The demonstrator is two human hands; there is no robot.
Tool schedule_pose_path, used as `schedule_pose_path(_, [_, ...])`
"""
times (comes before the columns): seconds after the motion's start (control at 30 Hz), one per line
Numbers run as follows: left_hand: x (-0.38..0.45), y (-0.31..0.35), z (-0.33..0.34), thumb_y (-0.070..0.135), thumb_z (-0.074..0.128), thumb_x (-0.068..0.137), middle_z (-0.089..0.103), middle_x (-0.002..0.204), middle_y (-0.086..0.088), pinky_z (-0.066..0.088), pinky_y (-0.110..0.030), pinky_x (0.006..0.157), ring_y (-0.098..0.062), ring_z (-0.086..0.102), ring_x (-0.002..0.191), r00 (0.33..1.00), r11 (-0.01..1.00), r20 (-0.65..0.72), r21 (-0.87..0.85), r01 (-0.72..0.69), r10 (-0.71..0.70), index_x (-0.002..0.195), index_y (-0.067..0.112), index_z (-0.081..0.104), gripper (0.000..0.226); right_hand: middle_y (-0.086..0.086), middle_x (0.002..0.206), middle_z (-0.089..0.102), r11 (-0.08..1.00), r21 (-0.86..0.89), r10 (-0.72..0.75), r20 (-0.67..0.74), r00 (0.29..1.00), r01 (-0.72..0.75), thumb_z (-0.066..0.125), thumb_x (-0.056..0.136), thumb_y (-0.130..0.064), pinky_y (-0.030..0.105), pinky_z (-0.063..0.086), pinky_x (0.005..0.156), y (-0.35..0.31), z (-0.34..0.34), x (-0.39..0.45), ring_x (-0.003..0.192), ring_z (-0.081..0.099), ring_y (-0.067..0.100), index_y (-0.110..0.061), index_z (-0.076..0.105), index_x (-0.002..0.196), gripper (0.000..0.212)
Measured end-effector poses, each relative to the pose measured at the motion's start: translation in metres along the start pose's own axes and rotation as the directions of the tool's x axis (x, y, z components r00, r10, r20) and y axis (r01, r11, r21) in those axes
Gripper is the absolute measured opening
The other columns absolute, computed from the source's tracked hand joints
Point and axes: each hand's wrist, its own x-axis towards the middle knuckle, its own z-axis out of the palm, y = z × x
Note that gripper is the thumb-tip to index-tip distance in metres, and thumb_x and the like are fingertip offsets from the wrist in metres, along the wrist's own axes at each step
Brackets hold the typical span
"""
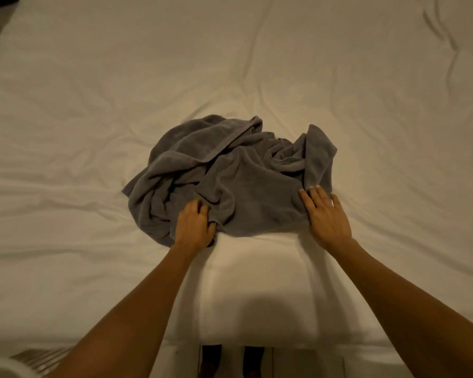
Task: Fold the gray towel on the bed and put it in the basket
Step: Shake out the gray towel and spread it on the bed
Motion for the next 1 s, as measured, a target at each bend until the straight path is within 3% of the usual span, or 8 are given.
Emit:
schedule_pose_path(0.17, [-0.008,0.006,0.036,0.041,0.054,0.089,0.013,0.157,-0.016,0.011,-0.049,0.116,-0.032,0.010,0.145,0.988,0.984,0.001,-0.091,0.155,-0.156,0.149,0.015,0.021,0.074,0.009,0.158,0.005,0.999,0.042,0.001,0.064,0.998,-0.003,0.030,0.100,-0.019,0.041,0.004,0.117,-0.002,0.015,0.003,0.146,0.002,0.024,-0.018,0.004,0.150,0.057])
schedule_pose_path(0.27, [-0.020,0.007,0.045,0.038,0.056,0.089,0.009,0.158,-0.016,0.005,-0.051,0.117,-0.032,0.005,0.146,0.960,0.960,-0.073,-0.103,0.261,-0.269,0.150,0.015,0.019,0.075,0.010,0.158,0.004,0.996,0.084,-0.015,0.027,1.000,0.013,0.031,0.101,-0.019,0.036,0.002,0.117,-0.002,0.021,0.001,0.146,0.003,0.024,-0.017,0.004,0.150,0.057])
schedule_pose_path(0.37, [-0.025,0.007,0.044,0.038,0.057,0.090,0.004,0.159,-0.015,0.001,-0.049,0.118,-0.030,-0.001,0.147,0.939,0.940,-0.045,-0.048,0.338,-0.341,0.148,0.014,0.026,0.070,0.010,0.158,0.005,0.986,0.167,-0.016,-0.018,1.000,0.019,0.030,0.101,-0.017,0.030,0.001,0.115,-0.002,0.020,-0.003,0.145,0.006,0.022,-0.015,0.004,0.150,0.055])
schedule_pose_path(0.43, [-0.026,0.007,0.037,0.039,0.054,0.091,0.004,0.159,-0.016,-0.001,-0.047,0.118,-0.029,-0.002,0.147,0.952,0.952,-0.016,0.001,0.306,-0.306,0.144,0.015,0.036,0.061,0.011,0.158,0.009,0.976,0.215,-0.016,-0.030,0.999,0.022,0.031,0.101,-0.015,0.029,0.003,0.115,-0.001,0.016,-0.007,0.145,0.010,0.023,-0.014,0.007,0.150,0.055])
schedule_pose_path(0.53, [-0.021,0.008,0.011,0.033,0.041,0.098,0.010,0.158,-0.017,-0.004,-0.046,0.118,-0.029,0.001,0.147,0.982,0.974,-0.008,0.122,0.189,-0.190,0.145,0.013,0.034,0.052,0.012,0.157,0.012,0.971,0.240,0.012,-0.072,0.997,0.005,0.033,0.100,-0.014,0.032,0.005,0.116,0.002,0.001,-0.010,0.145,0.012,0.025,-0.013,0.012,0.150,0.054])
schedule_pose_path(0.63, [-0.016,0.015,-0.028,0.026,0.033,0.100,0.020,0.156,-0.014,-0.004,-0.046,0.119,-0.026,0.009,0.147,0.991,0.982,-0.110,0.168,0.090,-0.072,0.147,0.012,0.028,0.049,0.012,0.156,0.015,0.966,0.258,0.035,-0.108,0.994,-0.006,0.037,0.098,-0.016,0.034,0.007,0.116,0.008,-0.027,-0.016,0.144,0.015,0.026,-0.013,0.015,0.149,0.056])
schedule_pose_path(0.77, [-0.021,0.023,-0.076,0.021,0.029,0.100,0.020,0.157,-0.011,-0.003,-0.040,0.119,-0.021,0.014,0.146,0.988,0.987,-0.152,0.157,0.037,-0.012,0.149,0.011,0.020,0.051,0.012,0.155,0.022,0.928,0.369,0.106,-0.108,0.988,-0.059,0.047,0.093,-0.009,0.040,0.028,0.110,0.013,-0.068,-0.034,0.137,0.030,0.031,-0.016,0.020,0.149,0.062])
schedule_pose_path(1.0, [-0.034,0.015,-0.115,0.023,0.042,0.096,0.028,0.154,-0.010,0.015,-0.041,0.119,-0.023,0.028,0.141,0.994,0.987,-0.105,0.160,0.010,0.007,0.149,0.010,0.018,0.060,0.007,0.153,0.027,0.927,0.356,0.122,0.009,0.992,-0.117,0.054,0.089,-0.012,0.039,0.040,0.102,0.027,-0.099,-0.053,0.131,0.041,0.029,-0.022,0.026,0.146,0.064])
